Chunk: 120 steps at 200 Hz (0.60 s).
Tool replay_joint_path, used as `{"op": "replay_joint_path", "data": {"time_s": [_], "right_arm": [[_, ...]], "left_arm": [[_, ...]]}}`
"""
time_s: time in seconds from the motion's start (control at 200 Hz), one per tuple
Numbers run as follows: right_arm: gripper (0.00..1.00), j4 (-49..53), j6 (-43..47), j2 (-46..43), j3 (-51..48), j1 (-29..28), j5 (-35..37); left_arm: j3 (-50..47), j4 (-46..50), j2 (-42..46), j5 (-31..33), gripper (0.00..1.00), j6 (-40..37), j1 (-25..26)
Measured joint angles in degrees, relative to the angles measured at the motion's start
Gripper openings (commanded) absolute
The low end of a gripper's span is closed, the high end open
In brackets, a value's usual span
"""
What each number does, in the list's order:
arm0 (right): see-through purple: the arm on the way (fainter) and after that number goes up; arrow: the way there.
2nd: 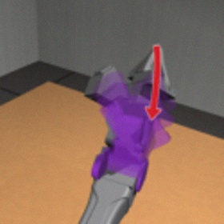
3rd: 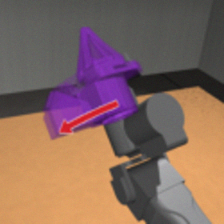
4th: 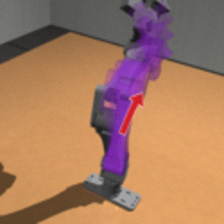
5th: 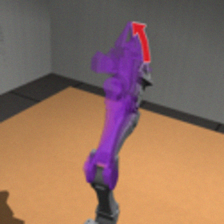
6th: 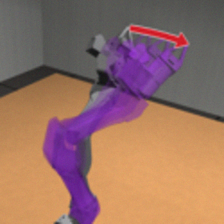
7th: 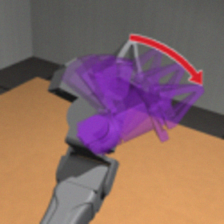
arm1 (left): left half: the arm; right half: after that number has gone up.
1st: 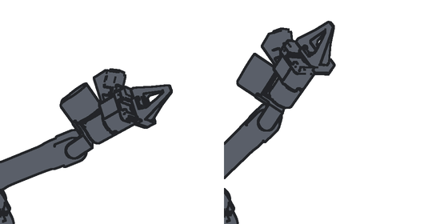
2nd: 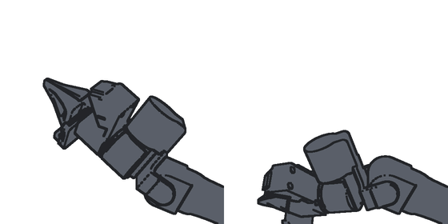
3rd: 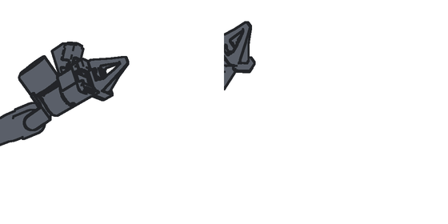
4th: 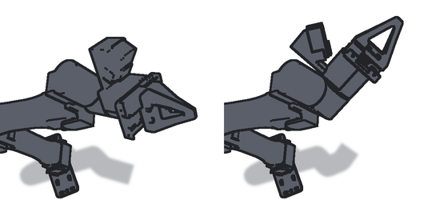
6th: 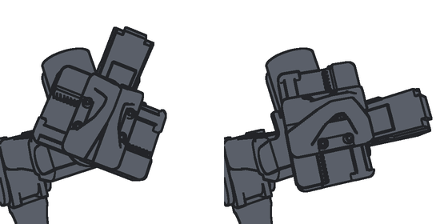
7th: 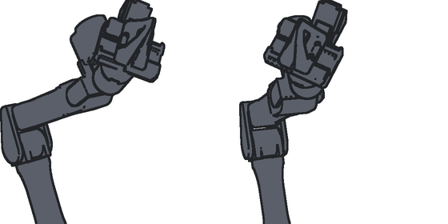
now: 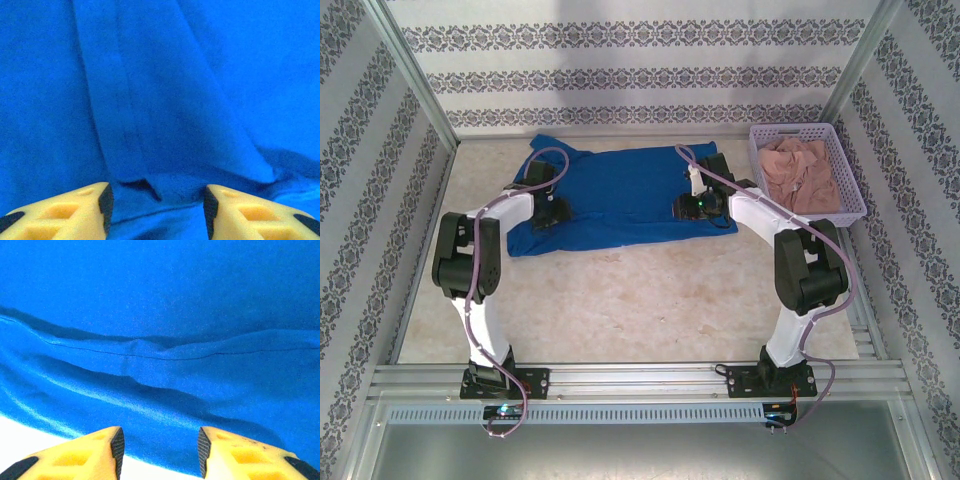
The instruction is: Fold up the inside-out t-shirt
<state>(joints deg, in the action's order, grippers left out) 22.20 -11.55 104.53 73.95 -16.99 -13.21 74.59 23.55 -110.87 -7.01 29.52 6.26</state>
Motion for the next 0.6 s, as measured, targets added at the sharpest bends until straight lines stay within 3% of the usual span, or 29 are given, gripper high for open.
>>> {"op": "replay_joint_path", "data": {"time_s": [0.15, 0.365, 0.425, 0.6], "right_arm": [[0.45, 0.0, 0.0, 0.0, -0.4, 0.0, 0.0], [0.45, 0.0, 0.0, 0.0, -0.6, 0.0, 0.0], [0.45, 0.0, 0.0, 0.0, -0.8, 0.0, 0.0], [0.45, 0.0, 0.0, 0.0, -1.2, 0.0, 0.0]], "left_arm": [[2.0, 0.0, -2.1, -0.1, 0.29, -0.3, 0.0], [4.7, 0.1, -4.4, -0.3, 0.16, -0.9, 0.0], [5.4, 0.1, -4.6, -0.3, 0.17, -1.0, 0.0], [5.7, 0.1, -4.6, -0.2, 0.34, -1.0, 0.0]]}}
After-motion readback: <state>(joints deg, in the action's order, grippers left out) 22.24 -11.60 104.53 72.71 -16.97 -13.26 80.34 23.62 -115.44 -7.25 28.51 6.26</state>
